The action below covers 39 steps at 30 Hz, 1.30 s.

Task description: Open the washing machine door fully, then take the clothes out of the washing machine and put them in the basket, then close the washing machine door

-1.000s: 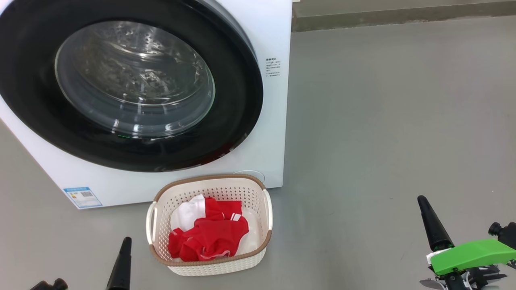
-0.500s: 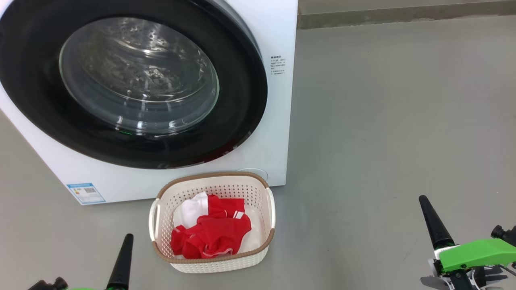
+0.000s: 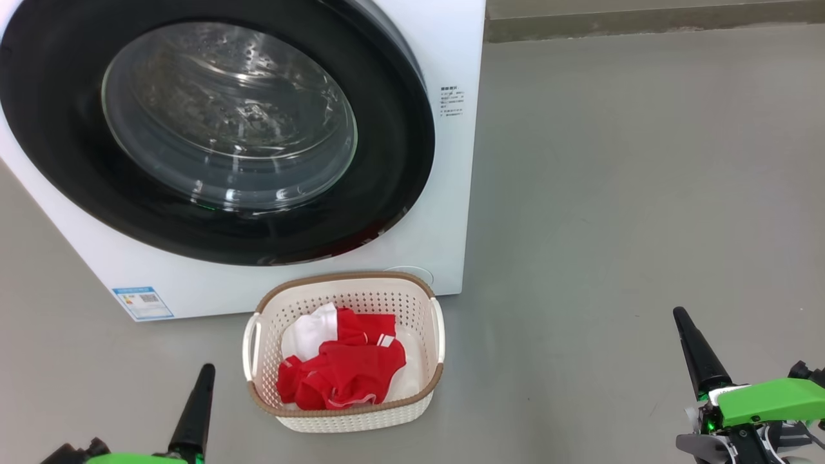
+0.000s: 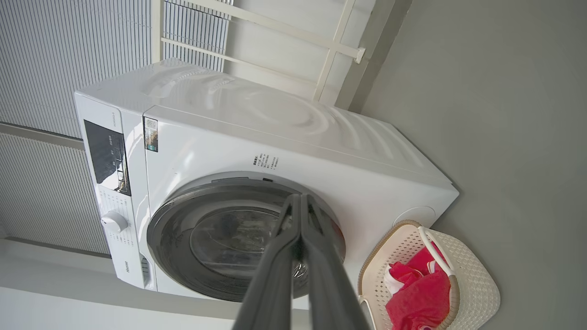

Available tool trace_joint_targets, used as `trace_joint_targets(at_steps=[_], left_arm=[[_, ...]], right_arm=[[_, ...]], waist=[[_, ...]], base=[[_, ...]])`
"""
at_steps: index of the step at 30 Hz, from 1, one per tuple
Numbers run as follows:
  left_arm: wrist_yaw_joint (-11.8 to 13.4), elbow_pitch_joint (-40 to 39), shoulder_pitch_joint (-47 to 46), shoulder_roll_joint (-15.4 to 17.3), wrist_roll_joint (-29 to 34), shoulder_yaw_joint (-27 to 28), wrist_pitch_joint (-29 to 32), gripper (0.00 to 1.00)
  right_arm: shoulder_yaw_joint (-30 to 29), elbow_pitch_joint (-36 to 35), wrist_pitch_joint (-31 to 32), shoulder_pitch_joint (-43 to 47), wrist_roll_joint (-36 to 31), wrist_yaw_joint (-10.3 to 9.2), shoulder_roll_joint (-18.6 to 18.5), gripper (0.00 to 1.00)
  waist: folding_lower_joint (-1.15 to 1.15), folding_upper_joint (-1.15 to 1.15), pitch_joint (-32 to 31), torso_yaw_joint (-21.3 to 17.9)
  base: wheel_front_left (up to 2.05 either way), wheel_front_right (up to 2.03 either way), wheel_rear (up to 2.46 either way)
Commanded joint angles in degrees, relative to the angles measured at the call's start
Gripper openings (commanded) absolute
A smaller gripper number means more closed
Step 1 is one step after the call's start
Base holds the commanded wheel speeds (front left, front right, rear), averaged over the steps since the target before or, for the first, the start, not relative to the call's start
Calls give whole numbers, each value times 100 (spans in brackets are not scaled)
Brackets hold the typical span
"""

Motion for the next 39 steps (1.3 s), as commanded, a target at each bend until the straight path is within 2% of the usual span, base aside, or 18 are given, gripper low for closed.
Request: trace_joint_targets(at_steps=[1,13,39], left_arm=[[-78,-96,-304,111,-217,191,65,0],[-133,10,-418,121,-996,221,253,0],[-133,9,-418,121,-996,221,252,0]], right_arm=[[36,-130,50,-297,211,-2,-39,0],[-74,-110,247,-348,915,-4,11,0],[-93,-109,262,-350,899,-4,24,0]], waist=[[0,0,6,10],[0,0,38,69],[0,0,38,69]], base=[[0,0,0],[0,0,0],[0,0,0]])
